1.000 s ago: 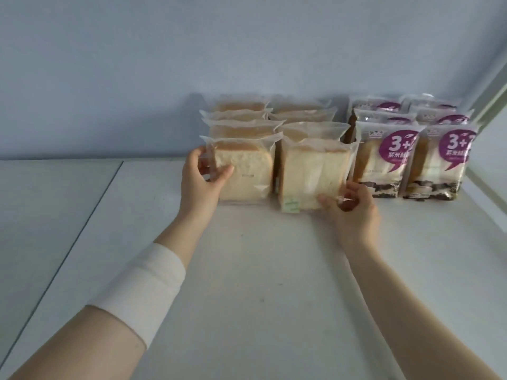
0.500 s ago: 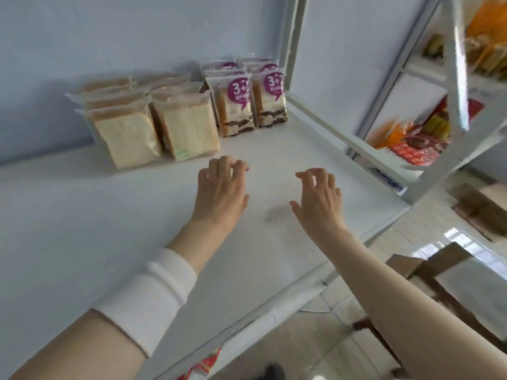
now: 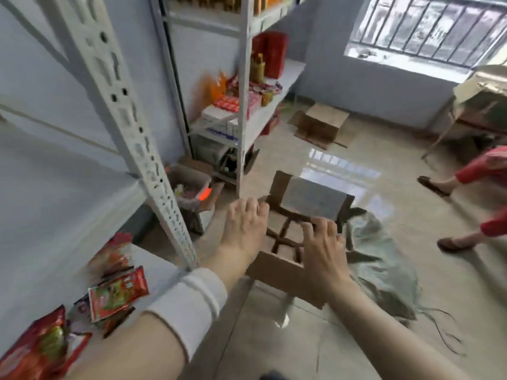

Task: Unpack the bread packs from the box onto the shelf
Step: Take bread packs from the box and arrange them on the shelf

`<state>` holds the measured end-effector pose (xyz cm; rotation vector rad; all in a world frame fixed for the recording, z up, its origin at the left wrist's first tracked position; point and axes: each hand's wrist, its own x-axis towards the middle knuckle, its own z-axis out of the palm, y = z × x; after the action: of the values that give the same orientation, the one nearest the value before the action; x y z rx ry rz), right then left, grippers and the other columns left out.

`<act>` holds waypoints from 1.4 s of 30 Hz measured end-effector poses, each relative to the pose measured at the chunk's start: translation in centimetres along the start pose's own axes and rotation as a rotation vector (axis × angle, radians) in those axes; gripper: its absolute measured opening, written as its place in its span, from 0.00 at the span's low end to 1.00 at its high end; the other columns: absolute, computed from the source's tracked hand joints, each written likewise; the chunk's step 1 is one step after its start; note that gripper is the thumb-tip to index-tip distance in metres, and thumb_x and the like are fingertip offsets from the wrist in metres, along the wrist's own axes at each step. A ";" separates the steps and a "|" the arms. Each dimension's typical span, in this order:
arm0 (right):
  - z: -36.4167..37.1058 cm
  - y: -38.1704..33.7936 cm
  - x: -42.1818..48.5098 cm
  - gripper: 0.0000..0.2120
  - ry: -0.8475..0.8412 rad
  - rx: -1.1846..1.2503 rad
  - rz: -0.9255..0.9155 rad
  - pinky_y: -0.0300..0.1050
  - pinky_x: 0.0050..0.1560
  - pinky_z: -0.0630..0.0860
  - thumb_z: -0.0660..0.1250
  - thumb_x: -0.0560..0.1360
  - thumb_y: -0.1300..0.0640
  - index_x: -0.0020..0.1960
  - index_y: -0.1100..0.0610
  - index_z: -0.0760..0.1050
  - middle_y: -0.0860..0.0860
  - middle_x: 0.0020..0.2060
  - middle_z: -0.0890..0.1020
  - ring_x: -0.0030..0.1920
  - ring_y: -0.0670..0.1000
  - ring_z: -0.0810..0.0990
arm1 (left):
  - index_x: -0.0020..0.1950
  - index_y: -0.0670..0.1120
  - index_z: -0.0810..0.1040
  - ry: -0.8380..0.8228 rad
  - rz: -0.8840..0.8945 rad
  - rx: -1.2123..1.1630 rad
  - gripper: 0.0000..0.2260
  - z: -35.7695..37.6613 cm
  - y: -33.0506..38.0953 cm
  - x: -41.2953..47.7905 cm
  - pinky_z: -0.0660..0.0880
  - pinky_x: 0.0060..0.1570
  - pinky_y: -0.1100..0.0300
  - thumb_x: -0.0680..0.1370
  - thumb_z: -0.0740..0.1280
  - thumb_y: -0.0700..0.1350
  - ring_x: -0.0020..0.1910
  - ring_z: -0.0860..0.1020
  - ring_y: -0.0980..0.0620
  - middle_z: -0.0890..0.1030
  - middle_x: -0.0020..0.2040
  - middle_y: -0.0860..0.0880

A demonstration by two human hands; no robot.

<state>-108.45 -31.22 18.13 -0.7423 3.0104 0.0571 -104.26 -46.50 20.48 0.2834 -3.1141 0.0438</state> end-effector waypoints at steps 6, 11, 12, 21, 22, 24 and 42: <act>7.1 9.3 2.3 0.16 -0.202 -0.050 0.148 0.55 0.53 0.69 0.59 0.73 0.63 0.61 0.58 0.68 0.58 0.61 0.70 0.63 0.60 0.67 | 0.64 0.43 0.63 -0.271 0.074 0.017 0.17 8.1 6.7 6.3 0.66 0.58 0.49 0.77 0.61 0.41 0.60 0.68 0.42 0.69 0.62 0.41; 12.0 11.0 7.9 0.15 -0.351 -0.064 0.191 0.53 0.50 0.71 0.63 0.71 0.63 0.57 0.58 0.70 0.59 0.58 0.72 0.60 0.60 0.70 | 0.62 0.43 0.64 -0.408 0.083 0.015 0.13 14.6 6.9 12.3 0.66 0.55 0.51 0.77 0.57 0.39 0.59 0.69 0.43 0.70 0.60 0.42; 13.3 11.2 9.0 0.14 -0.376 -0.047 0.216 0.52 0.47 0.72 0.65 0.70 0.64 0.55 0.59 0.72 0.59 0.56 0.73 0.58 0.61 0.72 | 0.61 0.43 0.65 -0.430 0.082 0.014 0.13 16.3 6.9 13.6 0.66 0.55 0.51 0.77 0.57 0.38 0.58 0.69 0.43 0.70 0.60 0.42; 25.0 11.6 15.3 0.14 -0.711 0.136 0.436 0.51 0.40 0.75 0.70 0.66 0.64 0.51 0.60 0.75 0.58 0.49 0.77 0.49 0.60 0.76 | 0.63 0.45 0.64 -0.660 0.030 -0.072 0.16 30.5 6.3 23.7 0.68 0.56 0.53 0.77 0.62 0.46 0.59 0.70 0.45 0.71 0.60 0.44; 27.0 11.9 16.1 0.14 -0.730 0.157 0.471 0.51 0.46 0.74 0.66 0.71 0.60 0.56 0.59 0.71 0.57 0.54 0.75 0.54 0.58 0.74 | 0.64 0.45 0.64 -0.682 -0.014 -0.121 0.19 32.1 6.3 24.8 0.68 0.57 0.53 0.76 0.64 0.48 0.61 0.69 0.45 0.70 0.62 0.44; 31.4 12.8 18.6 0.19 -0.693 0.238 0.516 0.49 0.53 0.72 0.62 0.75 0.51 0.62 0.58 0.66 0.56 0.58 0.71 0.59 0.57 0.70 | 0.67 0.45 0.63 -0.690 -0.132 -0.231 0.24 36.2 6.5 27.2 0.67 0.61 0.51 0.75 0.66 0.49 0.64 0.67 0.43 0.68 0.65 0.42; 46.8 14.6 28.5 0.24 -0.491 0.867 1.181 0.51 0.54 0.75 0.73 0.68 0.47 0.55 0.62 0.71 0.56 0.49 0.79 0.53 0.59 0.77 | 0.72 0.45 0.57 -0.470 -0.633 -0.583 0.42 50.4 7.5 33.9 0.63 0.64 0.49 0.66 0.76 0.51 0.66 0.67 0.41 0.70 0.67 0.41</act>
<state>-139.04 -29.37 -29.62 0.9451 2.1762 -0.7987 -139.50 -46.74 -29.58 1.3754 -3.0711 -1.0366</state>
